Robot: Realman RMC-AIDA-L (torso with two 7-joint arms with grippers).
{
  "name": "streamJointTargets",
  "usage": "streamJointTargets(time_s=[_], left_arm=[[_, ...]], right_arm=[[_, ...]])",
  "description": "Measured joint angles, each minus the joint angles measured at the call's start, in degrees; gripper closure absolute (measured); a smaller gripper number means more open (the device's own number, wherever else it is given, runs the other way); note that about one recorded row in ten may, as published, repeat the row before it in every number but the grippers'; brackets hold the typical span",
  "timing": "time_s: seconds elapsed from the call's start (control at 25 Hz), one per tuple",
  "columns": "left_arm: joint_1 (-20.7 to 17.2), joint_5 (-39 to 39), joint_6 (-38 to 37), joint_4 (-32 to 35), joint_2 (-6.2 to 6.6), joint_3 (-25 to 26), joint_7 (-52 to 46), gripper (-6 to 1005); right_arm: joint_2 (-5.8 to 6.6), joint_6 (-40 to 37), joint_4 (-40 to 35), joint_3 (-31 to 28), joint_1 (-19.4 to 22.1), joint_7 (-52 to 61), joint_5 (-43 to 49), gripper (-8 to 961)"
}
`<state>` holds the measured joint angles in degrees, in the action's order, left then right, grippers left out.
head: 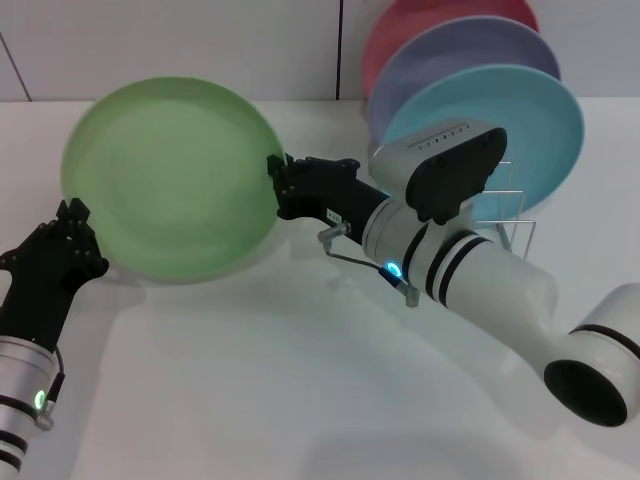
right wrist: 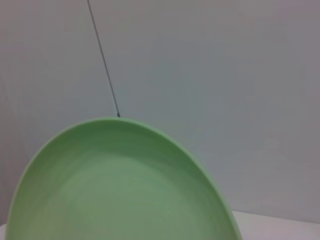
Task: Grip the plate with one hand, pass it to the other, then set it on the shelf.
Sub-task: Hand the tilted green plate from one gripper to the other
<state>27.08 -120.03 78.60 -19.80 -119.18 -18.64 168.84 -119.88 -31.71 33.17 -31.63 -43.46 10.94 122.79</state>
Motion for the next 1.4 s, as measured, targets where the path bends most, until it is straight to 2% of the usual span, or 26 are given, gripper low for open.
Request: streamJointTargets(time_s=[0.2,0.4,0.6,0.8,1.04,1.12,1.28,1.4], left_arm=[[-0.1,2.5,-0.3,0.5,0.0,0.3,-0.1,848],[-1.1,4.4,3.3,0.7,-0.01,0.4,-0.4,846],[-2.2,5.6,7.8,0.8,0.06,0.4,-0.4,737],[-3.0,5.4,9.2,0.8,0.22,1.2,-0.5,629],[-4.4,5.6,9.6,2.5,0.57,4.9,-1.3,345],[-5.0,5.3,9.2,5.2,0.62,6.1,-4.7,264],[-5.7,5.2,6.6,11.0,0.76,7.1,-12.2,264],[-5.8,5.2,4.5,13.4,0.79,7.9,-14.2,264]], right_arm=[[0.02,0.1,-0.2,-0.1,-0.1,-0.1,0.0,927],[-0.01,0.2,-0.4,0.0,-0.1,-0.2,-0.2,927],[-0.01,0.3,-0.8,-0.4,-0.1,-0.2,-0.4,926],[0.0,0.3,-1.2,-0.9,0.1,-0.2,-0.5,928],[0.04,-0.1,-0.4,-1.1,-0.1,-2.5,-0.1,927],[0.14,-0.3,0.6,-1.3,0.1,-4.2,0.0,927],[0.26,-1.5,3.4,-1.8,1.9,-11.1,0.1,926],[0.32,-1.8,6.5,-3.2,4.0,-15.6,0.1,927]])
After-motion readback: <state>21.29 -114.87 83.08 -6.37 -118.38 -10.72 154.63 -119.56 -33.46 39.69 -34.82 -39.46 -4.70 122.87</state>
